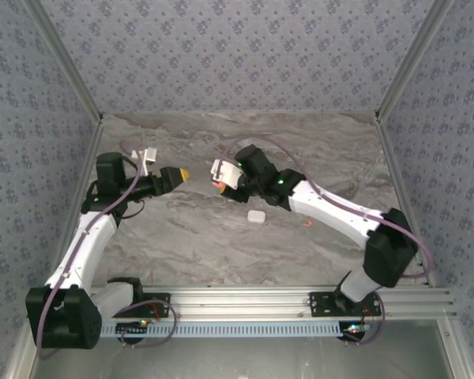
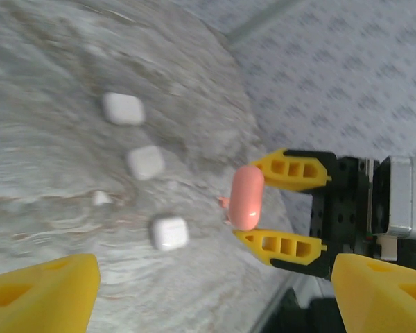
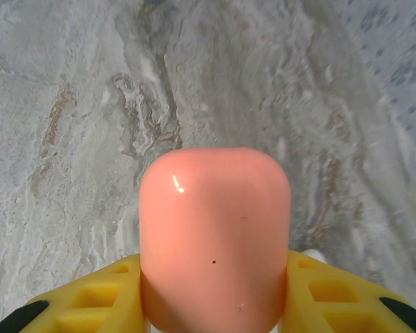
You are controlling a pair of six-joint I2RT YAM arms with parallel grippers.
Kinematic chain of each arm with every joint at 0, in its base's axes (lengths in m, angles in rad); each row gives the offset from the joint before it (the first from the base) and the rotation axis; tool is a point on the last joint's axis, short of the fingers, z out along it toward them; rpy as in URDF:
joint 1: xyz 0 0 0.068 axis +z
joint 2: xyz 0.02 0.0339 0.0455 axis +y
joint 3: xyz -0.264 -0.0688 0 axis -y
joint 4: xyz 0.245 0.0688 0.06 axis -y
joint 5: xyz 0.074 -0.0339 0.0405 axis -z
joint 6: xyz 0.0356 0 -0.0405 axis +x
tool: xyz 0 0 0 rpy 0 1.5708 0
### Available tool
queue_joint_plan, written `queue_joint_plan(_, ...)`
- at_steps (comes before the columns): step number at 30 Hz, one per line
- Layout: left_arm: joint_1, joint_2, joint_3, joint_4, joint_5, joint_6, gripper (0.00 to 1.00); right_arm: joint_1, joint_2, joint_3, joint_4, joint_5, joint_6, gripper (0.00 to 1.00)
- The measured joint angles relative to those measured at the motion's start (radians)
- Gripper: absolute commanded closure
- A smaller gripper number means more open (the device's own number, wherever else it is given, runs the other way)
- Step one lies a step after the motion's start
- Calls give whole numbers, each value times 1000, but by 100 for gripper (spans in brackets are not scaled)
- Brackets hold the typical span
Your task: Insert the wireless bluetooth earbuds into the charging case
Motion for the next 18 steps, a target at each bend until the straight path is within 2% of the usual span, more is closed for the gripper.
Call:
queue_joint_plan(10,-213,85,26,127,38,-48,15,28,-151,-98,39,25,-126,64)
queue_joint_plan(18,-320,155,70,188,23,-72,33,35,-163,-101,50,30,-148,64)
